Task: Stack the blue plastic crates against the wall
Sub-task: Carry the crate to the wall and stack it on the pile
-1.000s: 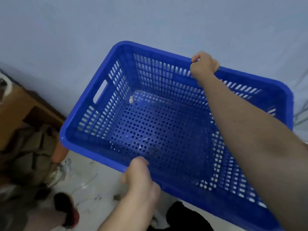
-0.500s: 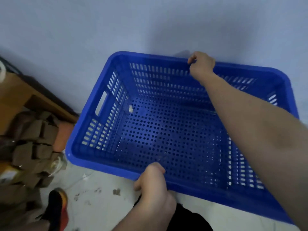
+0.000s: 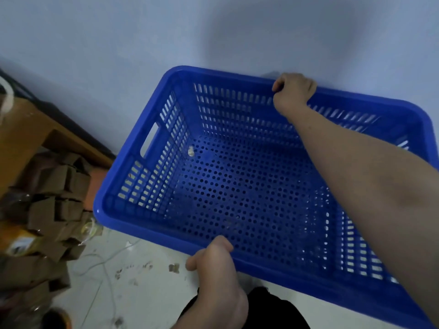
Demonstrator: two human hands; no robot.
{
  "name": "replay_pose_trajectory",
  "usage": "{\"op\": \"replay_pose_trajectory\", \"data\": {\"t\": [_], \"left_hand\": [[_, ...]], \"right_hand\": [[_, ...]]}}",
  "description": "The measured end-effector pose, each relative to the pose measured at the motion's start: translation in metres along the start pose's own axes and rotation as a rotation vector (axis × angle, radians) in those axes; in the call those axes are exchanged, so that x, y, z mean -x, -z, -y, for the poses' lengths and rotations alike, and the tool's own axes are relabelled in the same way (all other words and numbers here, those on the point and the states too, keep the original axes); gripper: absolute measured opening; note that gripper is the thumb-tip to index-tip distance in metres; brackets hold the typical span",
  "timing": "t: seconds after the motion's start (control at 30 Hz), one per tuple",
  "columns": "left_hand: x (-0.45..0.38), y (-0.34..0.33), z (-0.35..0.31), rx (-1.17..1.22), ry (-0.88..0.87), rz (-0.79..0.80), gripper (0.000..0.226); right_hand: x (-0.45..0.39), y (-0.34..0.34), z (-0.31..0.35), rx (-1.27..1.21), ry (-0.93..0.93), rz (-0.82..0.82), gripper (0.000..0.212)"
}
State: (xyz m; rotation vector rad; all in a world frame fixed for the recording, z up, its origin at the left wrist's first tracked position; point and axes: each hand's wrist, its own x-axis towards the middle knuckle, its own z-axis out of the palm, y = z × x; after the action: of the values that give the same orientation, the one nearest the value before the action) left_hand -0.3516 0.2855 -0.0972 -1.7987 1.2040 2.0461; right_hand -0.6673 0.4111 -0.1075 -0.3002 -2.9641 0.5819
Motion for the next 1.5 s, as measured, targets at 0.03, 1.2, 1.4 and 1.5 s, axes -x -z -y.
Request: {"op": "replay_pose_trajectory", "data": {"t": [0.03,1.2,1.4,1.5], "left_hand": [[-0.001,0.000,-0.002,0.042,0.037,-0.048,0.040],[-0.047,0.040,-0.124,-0.779,-1.284,-0.160,0.058],[-0.093,-0.028,-0.177,-1.268,-1.336,-0.044,0.056],[-0.124,-0.031,-0.201,-1.433,-1.403,-0.232,0.062]], "right_hand": [[0.000,-0.002,0.002,0.010,0.002,-0.005,0.044],[0.067,-0.006,-0.043,-0.025,0.088,0.038,0.031],[0.091,0.022,-0.089,0.029,-0.070,0.055,0.041],[0.106,0.037,-0.119,0.093,-0.151,0.027,0.043]]}}
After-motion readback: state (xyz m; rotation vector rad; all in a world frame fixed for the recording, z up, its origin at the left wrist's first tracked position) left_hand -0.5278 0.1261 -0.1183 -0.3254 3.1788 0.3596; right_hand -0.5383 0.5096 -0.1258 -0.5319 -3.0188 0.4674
